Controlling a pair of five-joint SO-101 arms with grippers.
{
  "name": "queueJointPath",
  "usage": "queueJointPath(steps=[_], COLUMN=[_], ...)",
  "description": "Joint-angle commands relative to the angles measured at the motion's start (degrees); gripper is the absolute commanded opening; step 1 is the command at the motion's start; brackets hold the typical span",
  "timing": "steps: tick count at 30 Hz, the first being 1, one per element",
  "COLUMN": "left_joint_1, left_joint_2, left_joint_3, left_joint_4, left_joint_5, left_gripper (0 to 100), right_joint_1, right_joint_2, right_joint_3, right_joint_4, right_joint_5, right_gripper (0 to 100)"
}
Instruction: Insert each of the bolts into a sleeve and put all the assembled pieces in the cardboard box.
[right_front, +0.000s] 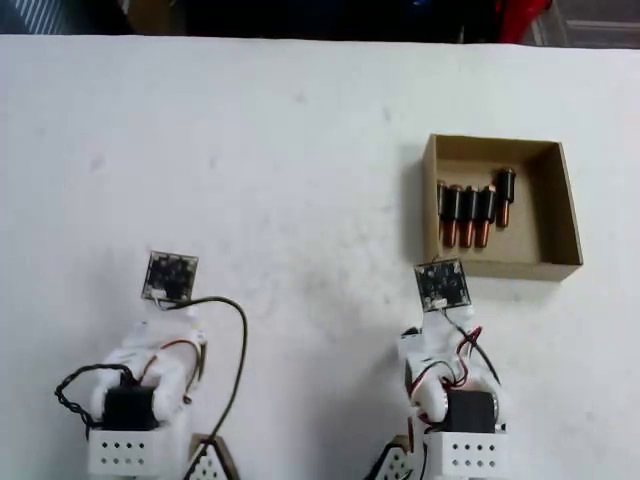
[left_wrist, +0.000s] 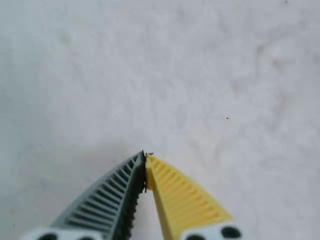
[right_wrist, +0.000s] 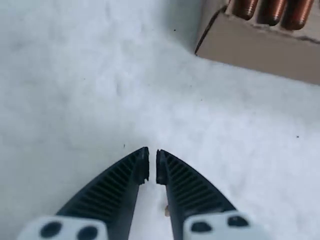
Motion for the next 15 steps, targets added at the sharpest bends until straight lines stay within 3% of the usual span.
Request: queueJointPath(steps=[1, 7, 15], left_joint_1=[-0.4, -0.4, -0.2], left_joint_2=[-0.5, -0.5, -0.5], left_joint_3=[-0.1, -0.1, -0.1], left_joint_4=[-1.1, -1.1, -1.2], left_joint_5=[0.4, 0.8, 0.9], left_gripper=[2, 2, 2], right_joint_1=[-0.7, -0.4, -0.3], right_joint_2=[-0.2, -0.1, -0.3], right_joint_3=[0.5, 0.5, 0.5], right_joint_4=[0.3, 0.1, 0.2], right_joint_5=[-0.6, -11.6, -12.3], right_gripper=[1.8, 1.7, 1.7])
